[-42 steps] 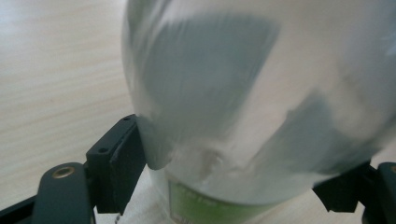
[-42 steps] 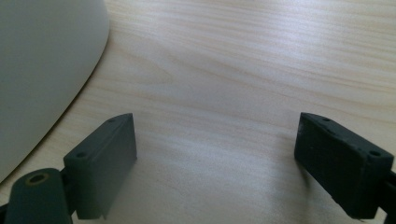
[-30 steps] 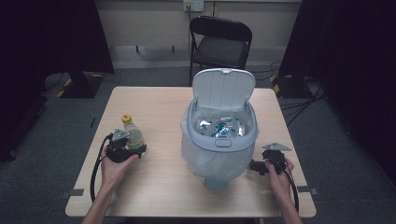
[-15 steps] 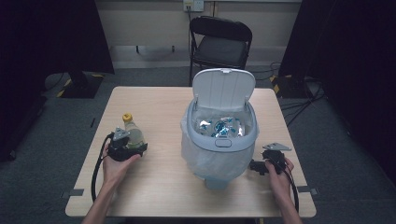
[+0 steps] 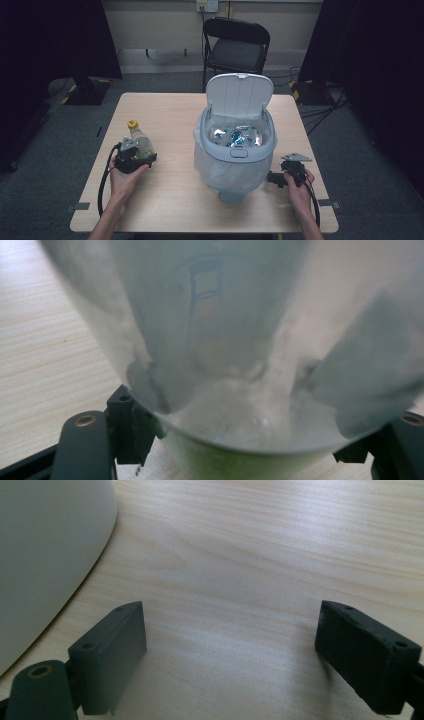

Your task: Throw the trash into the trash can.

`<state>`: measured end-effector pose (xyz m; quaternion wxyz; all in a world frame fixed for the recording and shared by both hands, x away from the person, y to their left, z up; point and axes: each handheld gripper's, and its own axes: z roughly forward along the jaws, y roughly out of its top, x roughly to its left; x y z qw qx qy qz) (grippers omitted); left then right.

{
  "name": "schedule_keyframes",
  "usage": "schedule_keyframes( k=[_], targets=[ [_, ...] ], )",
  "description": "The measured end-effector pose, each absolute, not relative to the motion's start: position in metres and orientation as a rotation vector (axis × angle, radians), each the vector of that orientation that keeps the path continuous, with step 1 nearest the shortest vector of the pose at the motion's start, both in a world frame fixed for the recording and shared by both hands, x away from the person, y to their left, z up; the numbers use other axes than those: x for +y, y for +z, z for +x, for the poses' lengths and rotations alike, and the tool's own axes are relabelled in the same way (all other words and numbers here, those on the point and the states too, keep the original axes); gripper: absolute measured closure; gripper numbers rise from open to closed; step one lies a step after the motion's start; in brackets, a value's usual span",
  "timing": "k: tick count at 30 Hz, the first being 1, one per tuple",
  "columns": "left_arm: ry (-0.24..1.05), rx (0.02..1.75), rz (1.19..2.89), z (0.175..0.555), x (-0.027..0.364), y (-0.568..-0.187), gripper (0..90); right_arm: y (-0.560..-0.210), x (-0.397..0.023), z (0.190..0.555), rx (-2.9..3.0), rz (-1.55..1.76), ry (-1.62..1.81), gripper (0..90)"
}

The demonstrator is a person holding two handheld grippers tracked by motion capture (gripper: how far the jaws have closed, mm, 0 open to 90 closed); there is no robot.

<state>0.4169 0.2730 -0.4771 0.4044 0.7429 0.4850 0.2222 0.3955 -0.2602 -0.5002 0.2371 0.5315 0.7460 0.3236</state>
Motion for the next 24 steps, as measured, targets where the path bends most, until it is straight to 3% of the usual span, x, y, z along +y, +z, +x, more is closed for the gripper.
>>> schedule_keyframes(
  k=[24],
  targets=[
    [0.529, 1.149, 1.778, 0.405, 0.274, -0.456, 28.1, -0.5, -0.26, 0.395, 2.045, 1.457, 0.887, 11.7]
  ],
)
